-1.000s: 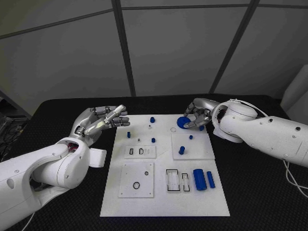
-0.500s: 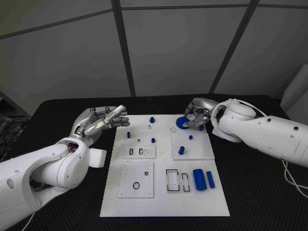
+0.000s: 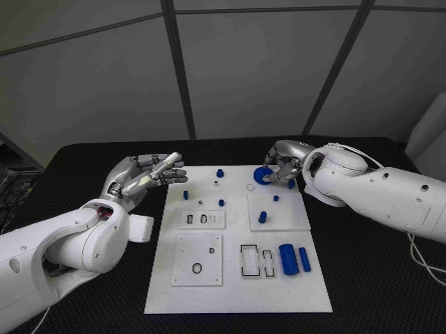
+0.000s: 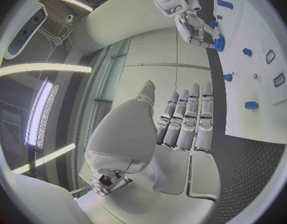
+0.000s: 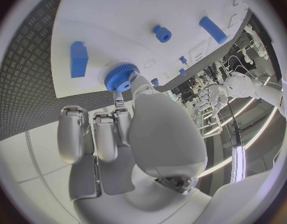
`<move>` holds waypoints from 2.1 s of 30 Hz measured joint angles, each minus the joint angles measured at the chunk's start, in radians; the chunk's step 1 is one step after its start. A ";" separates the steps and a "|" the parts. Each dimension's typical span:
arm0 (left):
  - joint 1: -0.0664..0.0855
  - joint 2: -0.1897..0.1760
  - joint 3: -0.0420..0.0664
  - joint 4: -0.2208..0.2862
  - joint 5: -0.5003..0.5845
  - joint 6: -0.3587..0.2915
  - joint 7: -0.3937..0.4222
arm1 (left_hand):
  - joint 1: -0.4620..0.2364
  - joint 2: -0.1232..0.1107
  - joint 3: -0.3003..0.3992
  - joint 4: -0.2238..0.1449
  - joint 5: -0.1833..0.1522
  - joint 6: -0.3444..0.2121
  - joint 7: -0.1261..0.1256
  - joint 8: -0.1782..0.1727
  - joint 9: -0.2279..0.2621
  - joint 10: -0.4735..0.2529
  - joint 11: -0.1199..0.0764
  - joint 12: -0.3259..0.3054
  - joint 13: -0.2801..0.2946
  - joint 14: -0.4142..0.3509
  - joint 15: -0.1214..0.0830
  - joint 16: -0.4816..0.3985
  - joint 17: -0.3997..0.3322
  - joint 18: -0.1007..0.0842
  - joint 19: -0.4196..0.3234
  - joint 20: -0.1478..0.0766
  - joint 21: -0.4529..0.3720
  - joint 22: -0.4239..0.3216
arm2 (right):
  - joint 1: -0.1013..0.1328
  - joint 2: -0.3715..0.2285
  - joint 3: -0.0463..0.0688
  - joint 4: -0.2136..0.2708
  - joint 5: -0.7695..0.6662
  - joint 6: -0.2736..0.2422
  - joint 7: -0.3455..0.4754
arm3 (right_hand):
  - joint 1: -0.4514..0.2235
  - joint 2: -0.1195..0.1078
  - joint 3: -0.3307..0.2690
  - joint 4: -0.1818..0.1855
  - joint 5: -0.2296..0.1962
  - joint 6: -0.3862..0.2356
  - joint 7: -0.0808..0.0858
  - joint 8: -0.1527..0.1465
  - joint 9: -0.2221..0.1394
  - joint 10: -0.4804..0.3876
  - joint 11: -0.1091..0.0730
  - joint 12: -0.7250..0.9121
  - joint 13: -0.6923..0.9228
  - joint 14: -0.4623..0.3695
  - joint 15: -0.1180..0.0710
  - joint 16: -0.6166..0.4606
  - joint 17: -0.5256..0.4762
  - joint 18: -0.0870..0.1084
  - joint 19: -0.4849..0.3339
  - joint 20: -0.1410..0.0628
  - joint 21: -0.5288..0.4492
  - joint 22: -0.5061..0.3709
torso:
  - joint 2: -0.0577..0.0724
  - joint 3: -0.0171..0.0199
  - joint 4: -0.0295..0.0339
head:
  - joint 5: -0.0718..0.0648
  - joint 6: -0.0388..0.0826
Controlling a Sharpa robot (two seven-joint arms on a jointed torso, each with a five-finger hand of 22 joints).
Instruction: Assemble the parts on the task board
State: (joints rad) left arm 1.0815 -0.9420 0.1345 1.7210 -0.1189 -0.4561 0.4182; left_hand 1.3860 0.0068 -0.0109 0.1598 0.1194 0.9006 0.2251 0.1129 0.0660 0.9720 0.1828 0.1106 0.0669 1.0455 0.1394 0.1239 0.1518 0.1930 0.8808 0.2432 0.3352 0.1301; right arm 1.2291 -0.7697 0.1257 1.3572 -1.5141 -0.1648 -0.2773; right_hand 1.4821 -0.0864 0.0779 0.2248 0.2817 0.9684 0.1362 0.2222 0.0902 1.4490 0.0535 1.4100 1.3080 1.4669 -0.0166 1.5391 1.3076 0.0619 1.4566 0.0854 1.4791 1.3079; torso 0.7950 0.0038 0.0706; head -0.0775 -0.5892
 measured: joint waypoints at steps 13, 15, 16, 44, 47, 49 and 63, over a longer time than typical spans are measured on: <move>0.000 0.001 0.000 -0.001 0.000 0.003 -0.004 | 0.000 0.000 0.000 0.000 0.000 0.000 0.000 0.000 0.000 0.000 0.000 -0.004 0.000 0.000 0.000 -0.004 0.000 0.000 0.000 0.000 0.000 0.000 | 0.000 -0.002 0.000 0.031 -0.049 -0.018 0.007 | 0.005 0.008 0.018 -0.012 -0.010 0.017 0.006 -0.014 -0.003 0.003 -0.004 0.004 0.000 0.000 -0.007 0.000 0.000 -0.016 0.003 -0.003 0.004 0.000 | 0.000 0.0004 -0.0002 | 0.001 -0.001; 0.000 0.001 0.000 -0.003 0.000 0.003 -0.004 | 0.000 0.000 0.000 0.000 0.000 0.000 0.000 0.000 0.000 0.000 0.000 -0.004 0.000 0.000 0.000 -0.004 0.000 0.000 0.000 0.000 0.000 0.000 | 0.000 -0.004 0.000 0.048 -0.055 -0.028 0.010 | 0.006 0.010 0.020 -0.014 -0.009 0.017 0.006 -0.016 -0.003 0.003 -0.004 0.004 0.000 0.000 -0.007 0.000 0.000 -0.016 0.003 -0.003 0.006 0.000 | 0.000 0.0007 -0.0002 | 0.002 -0.001; 0.000 0.002 0.000 -0.004 0.000 0.004 -0.004 | 0.000 0.000 0.000 0.000 0.000 0.000 0.000 0.000 0.000 0.000 0.000 -0.004 0.000 0.000 0.000 -0.004 0.000 0.000 0.000 0.000 0.000 0.000 | 0.000 -0.006 0.000 0.062 -0.061 -0.035 0.012 | 0.006 0.010 0.024 -0.018 -0.001 0.017 0.007 -0.017 -0.003 0.003 -0.004 0.004 0.000 0.000 -0.007 0.000 0.000 -0.016 0.003 -0.003 0.011 0.000 | 0.000 0.0010 -0.0003 | 0.002 -0.001; 0.000 0.004 0.000 -0.014 0.000 0.006 -0.007 | 0.000 0.000 0.000 0.000 0.000 0.000 0.000 0.000 0.000 0.000 0.000 -0.004 0.000 0.000 0.000 -0.004 0.000 0.000 0.000 0.000 0.000 0.000 | 0.000 0.164 -0.006 0.064 -0.205 -0.135 0.020 | 0.006 0.009 0.029 -0.018 0.013 0.021 0.010 -0.028 -0.009 0.007 -0.007 0.004 0.000 0.000 -0.007 0.004 0.000 -0.016 0.003 -0.003 0.015 0.000 | 0.000 -0.0021 0.0017 | 0.017 -0.003; 0.000 0.004 0.000 -0.014 0.000 0.006 -0.007 | 0.000 0.000 -0.003 -0.003 0.000 0.000 0.000 0.000 0.000 0.000 0.000 -0.004 0.000 0.000 0.000 -0.004 0.001 0.000 0.000 0.000 0.000 -0.001 | 0.000 0.182 -0.010 0.046 -0.209 -0.134 0.019 | 0.006 0.009 0.029 -0.018 0.013 0.021 0.010 -0.028 -0.009 0.007 -0.007 0.004 0.000 0.000 -0.007 0.004 0.000 -0.016 0.003 -0.003 0.015 0.000 | 0.000 -0.0021 0.0017 | 0.019 -0.003; 0.000 0.004 0.000 -0.013 0.000 0.006 -0.007 | 0.000 0.000 -0.003 -0.003 0.000 0.000 0.000 0.000 0.000 0.000 0.000 -0.004 0.000 0.000 0.000 -0.004 0.001 0.000 0.000 0.000 0.000 -0.001 | 0.000 0.195 -0.012 0.035 -0.210 -0.131 0.019 | 0.006 0.009 0.029 -0.018 0.013 0.021 0.010 -0.028 -0.009 0.007 -0.007 0.004 0.000 0.000 -0.007 0.004 0.000 -0.016 0.003 -0.003 0.015 0.000 | 0.000 -0.0021 0.0017 | 0.020 -0.004; 0.000 0.006 0.000 -0.012 0.000 0.006 -0.007 | 0.000 0.000 -0.003 -0.003 0.000 0.000 0.000 0.000 0.000 0.000 0.000 -0.004 0.000 0.000 0.000 -0.004 0.001 0.000 0.000 0.000 0.000 -0.001 | -0.001 0.230 -0.035 -0.010 -0.216 -0.088 0.017 | 0.006 0.009 0.032 -0.015 0.013 0.021 0.010 -0.029 -0.010 0.007 -0.007 0.004 0.000 0.000 -0.007 0.004 0.000 -0.016 0.003 -0.003 0.015 0.000 | 0.000 0.0001 0.0006 | 0.024 -0.008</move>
State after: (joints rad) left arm 1.0814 -0.9364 0.1345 1.7091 -0.1190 -0.4502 0.4113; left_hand 1.3860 0.0068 -0.0138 0.1569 0.1194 0.9006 0.2251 0.1130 0.0660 0.9721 0.1828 0.1064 0.0669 1.0455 0.1394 0.1200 0.1528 0.1929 0.8808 0.2432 0.3353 0.1291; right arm 1.2278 -0.5393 0.0902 1.3468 -1.7298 -0.2527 -0.2604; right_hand 1.4882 -0.0776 0.1096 0.2097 0.2947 0.9898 0.1466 0.1932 0.0798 1.4561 0.0464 1.4136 1.3077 1.4669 -0.0234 1.5428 1.3081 0.0461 1.4599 0.0820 1.4938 1.3074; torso 0.7950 0.0039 0.0711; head -0.0532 -0.5974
